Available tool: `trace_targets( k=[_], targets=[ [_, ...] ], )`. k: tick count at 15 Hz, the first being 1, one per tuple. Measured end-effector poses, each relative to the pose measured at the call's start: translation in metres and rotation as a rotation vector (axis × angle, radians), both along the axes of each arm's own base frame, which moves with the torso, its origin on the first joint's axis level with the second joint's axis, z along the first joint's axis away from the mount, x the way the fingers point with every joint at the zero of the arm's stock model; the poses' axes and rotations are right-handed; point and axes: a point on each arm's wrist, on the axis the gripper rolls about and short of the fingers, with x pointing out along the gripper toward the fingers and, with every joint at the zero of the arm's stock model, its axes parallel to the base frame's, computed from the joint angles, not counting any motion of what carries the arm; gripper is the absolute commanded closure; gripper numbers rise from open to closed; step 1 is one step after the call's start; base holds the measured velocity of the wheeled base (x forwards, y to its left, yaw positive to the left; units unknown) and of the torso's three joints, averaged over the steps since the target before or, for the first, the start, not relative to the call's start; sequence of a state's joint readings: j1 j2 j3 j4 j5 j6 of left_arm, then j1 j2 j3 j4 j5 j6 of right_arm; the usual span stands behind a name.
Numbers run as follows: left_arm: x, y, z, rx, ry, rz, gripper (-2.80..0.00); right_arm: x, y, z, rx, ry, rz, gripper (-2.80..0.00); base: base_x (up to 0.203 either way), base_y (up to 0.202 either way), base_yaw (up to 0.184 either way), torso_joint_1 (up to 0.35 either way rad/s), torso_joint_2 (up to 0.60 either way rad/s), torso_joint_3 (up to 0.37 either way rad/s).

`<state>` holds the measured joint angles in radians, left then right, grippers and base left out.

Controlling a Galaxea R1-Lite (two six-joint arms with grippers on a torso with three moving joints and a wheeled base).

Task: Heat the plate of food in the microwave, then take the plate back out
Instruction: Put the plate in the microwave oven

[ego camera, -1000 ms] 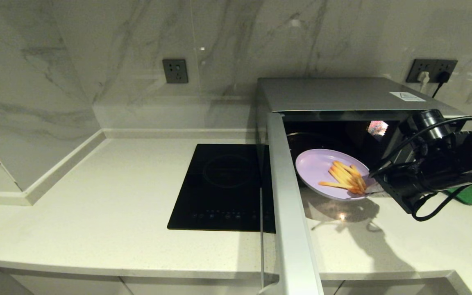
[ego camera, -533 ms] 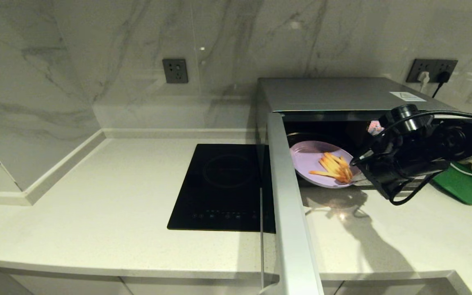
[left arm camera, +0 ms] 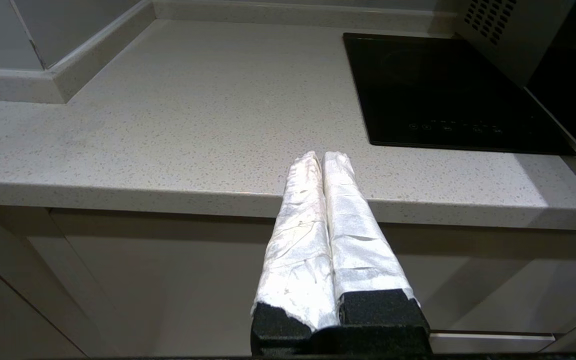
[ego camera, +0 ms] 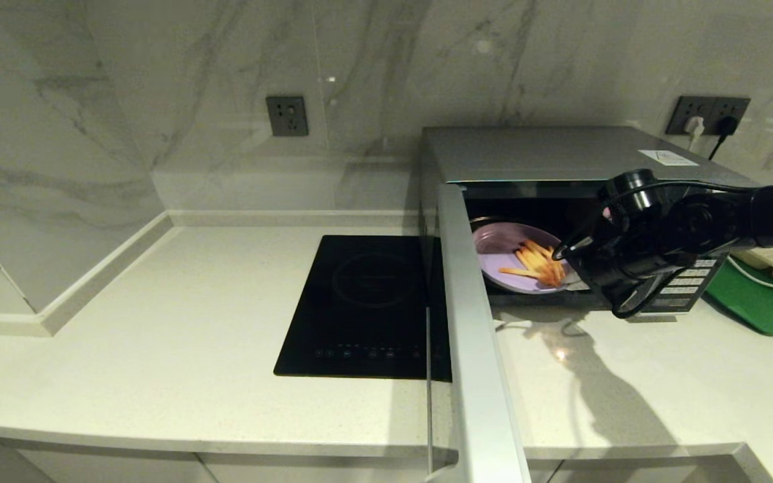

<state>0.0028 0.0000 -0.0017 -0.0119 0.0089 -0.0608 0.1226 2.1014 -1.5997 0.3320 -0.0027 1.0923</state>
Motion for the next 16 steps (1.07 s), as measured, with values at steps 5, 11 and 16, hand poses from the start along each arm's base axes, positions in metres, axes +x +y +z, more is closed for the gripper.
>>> trace_targets(
  k=[5,11,16],
  targets=[
    [0.0,0.0,0.0,0.0,0.0,0.0,0.0,0.017,0.001,-0.005,0.005,-0.017,-0.003,0.0,0.0,0.0,0.0,0.0,0.0,0.0],
    [0.0,0.0,0.0,0.0,0.0,0.0,0.0,0.033,0.003,-0.011,0.011,-0.033,-0.012,0.0,0.0,0.0,0.0,0.0,0.0,0.0],
    [0.0,0.0,0.0,0.0,0.0,0.0,0.0,0.041,0.003,-0.018,0.008,-0.03,-0.017,0.0,0.0,0.0,0.0,0.0,0.0,0.0]
  ],
)
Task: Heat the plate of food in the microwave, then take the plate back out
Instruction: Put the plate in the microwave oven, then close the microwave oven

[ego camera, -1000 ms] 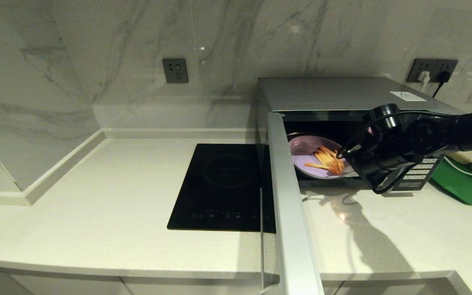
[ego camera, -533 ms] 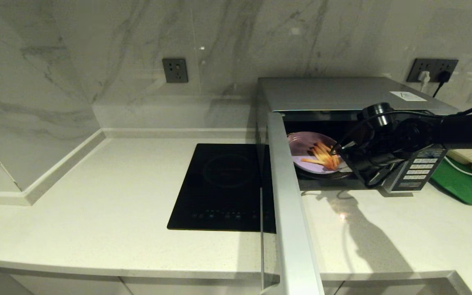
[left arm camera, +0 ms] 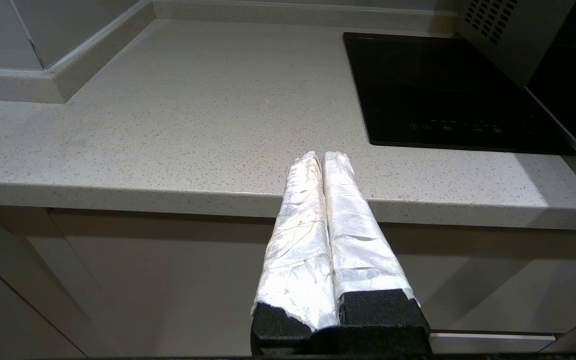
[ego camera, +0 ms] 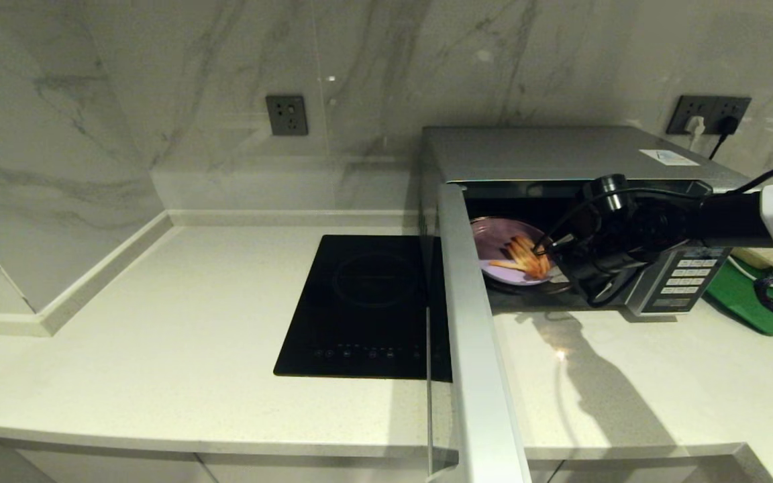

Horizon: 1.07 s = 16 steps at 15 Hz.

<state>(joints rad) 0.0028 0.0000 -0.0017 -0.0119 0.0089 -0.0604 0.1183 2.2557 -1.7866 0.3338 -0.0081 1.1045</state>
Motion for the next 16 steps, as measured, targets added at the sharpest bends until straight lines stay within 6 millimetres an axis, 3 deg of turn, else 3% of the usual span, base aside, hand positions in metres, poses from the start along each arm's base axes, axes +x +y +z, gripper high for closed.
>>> trace_targets(
  k=[12,13,14,16],
  targets=[
    [0.0,0.0,0.0,0.0,0.0,0.0,0.0,0.0028,-0.0004,-0.0052,-0.019,0.007,-0.018,0.0,0.0,0.0,0.0,0.0,0.0,0.0],
    [0.0,0.0,0.0,0.0,0.0,0.0,0.0,0.0027,-0.0005,-0.0046,-0.019,0.006,-0.018,-2.28,0.0,0.0,0.0,0.0,0.0,0.0],
    [0.0,0.0,0.0,0.0,0.0,0.0,0.0,0.0029,-0.0005,-0.0034,-0.022,0.002,-0.021,-2.8,0.0,0.0,0.0,0.0,0.0,0.0],
    [0.0,0.0,0.0,0.0,0.0,0.0,0.0,0.0029,-0.0006,-0.0008,-0.023,-0.006,-0.022,-2.8,0.0,0.0,0.0,0.0,0.0,0.0]
  ],
)
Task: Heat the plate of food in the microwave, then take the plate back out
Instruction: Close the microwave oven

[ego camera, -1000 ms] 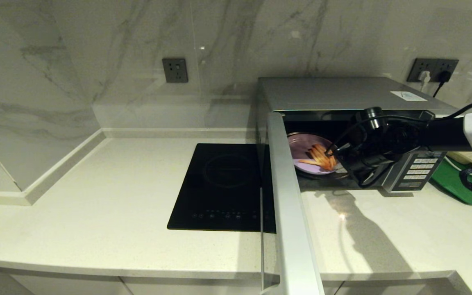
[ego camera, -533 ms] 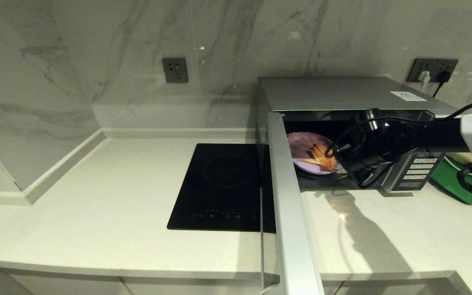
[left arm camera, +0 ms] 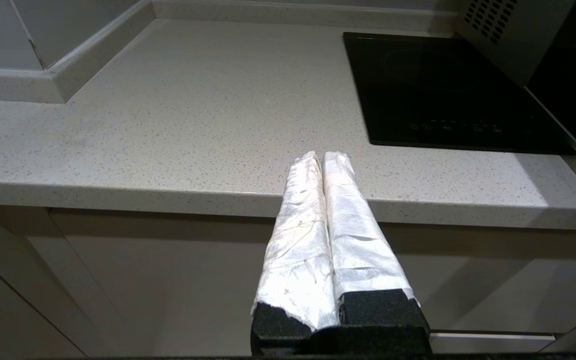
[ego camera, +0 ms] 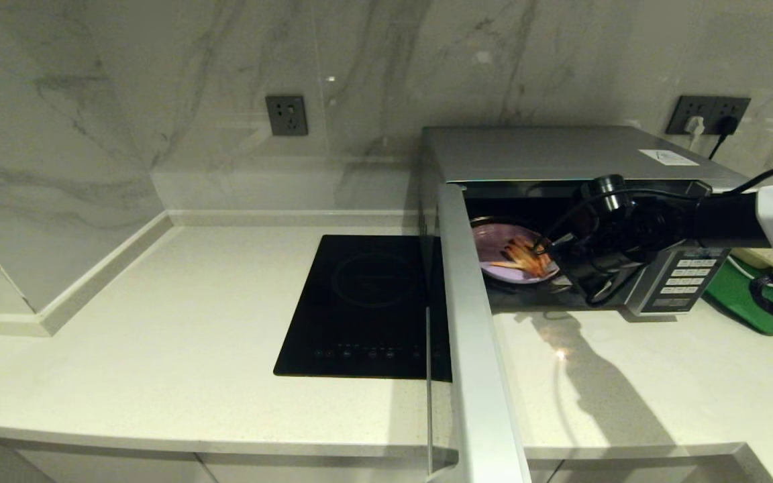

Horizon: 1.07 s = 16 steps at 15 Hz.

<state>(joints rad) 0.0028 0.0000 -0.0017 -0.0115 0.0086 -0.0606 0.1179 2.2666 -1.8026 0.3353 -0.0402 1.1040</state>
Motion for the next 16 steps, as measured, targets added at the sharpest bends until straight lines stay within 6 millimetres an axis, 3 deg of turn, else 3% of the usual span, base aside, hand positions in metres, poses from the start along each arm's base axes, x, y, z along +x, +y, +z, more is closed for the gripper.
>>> trace_targets(
  k=[7,12,16],
  targets=[
    [0.0,0.0,0.0,0.0,0.0,0.0,0.0,-0.005,-0.002,0.021,0.005,-0.05,0.0,-2.8,0.0,0.0,0.0,0.0,0.0,0.0],
    [0.0,0.0,0.0,0.0,-0.001,0.0,0.0,-0.035,-0.004,0.053,0.014,-0.026,0.008,-2.8,0.0,0.0,0.0,0.0,0.0,0.0],
    [0.0,0.0,0.0,0.0,0.0,0.0,0.0,-0.052,-0.006,0.061,0.017,-0.01,0.012,-2.8,0.0,0.0,0.0,0.0,0.0,0.0]
  ],
)
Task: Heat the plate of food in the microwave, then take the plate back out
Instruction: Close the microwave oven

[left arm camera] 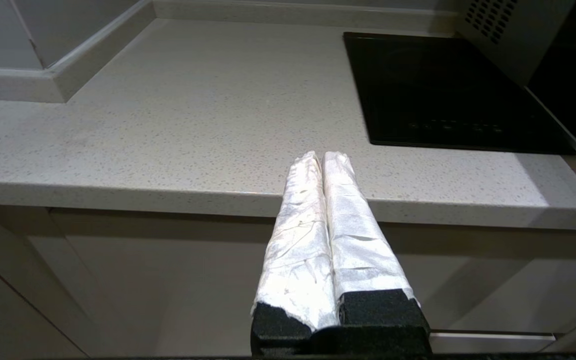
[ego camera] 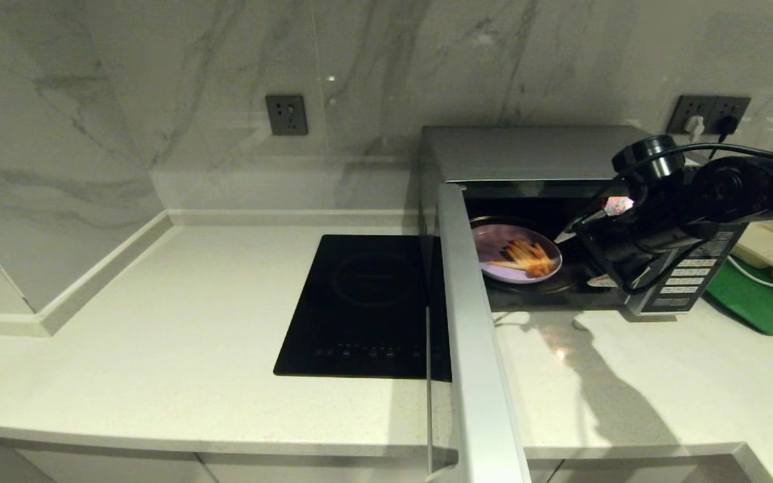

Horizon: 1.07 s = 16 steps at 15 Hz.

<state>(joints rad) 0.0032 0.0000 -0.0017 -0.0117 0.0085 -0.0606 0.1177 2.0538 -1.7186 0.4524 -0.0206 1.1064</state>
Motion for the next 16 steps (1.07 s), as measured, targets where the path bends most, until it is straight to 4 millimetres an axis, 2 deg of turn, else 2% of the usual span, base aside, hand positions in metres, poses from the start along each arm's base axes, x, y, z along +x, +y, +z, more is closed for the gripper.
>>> trace_targets(
  k=[10,13,14,16],
  targets=[
    [0.0,0.0,0.0,0.0,0.0,0.0,0.0,-0.019,0.005,-0.007,0.015,0.055,0.031,-2.8,0.0,0.0,0.0,0.0,0.0,0.0],
    [0.0,0.0,0.0,0.0,0.0,0.0,0.0,-0.037,0.005,0.006,0.054,0.043,0.082,-2.8,0.0,0.0,0.0,0.0,0.0,0.0],
    [0.0,0.0,0.0,0.0,0.0,0.0,0.0,-0.044,0.005,0.014,0.057,0.023,0.095,0.0,0.0,0.0,0.0,0.0,0.0,0.0],
    [0.0,0.0,0.0,0.0,0.0,0.0,0.0,-0.064,0.007,0.033,0.046,-0.014,0.136,0.0,0.0,0.0,0.0,0.0,0.0,0.0]
  ],
)
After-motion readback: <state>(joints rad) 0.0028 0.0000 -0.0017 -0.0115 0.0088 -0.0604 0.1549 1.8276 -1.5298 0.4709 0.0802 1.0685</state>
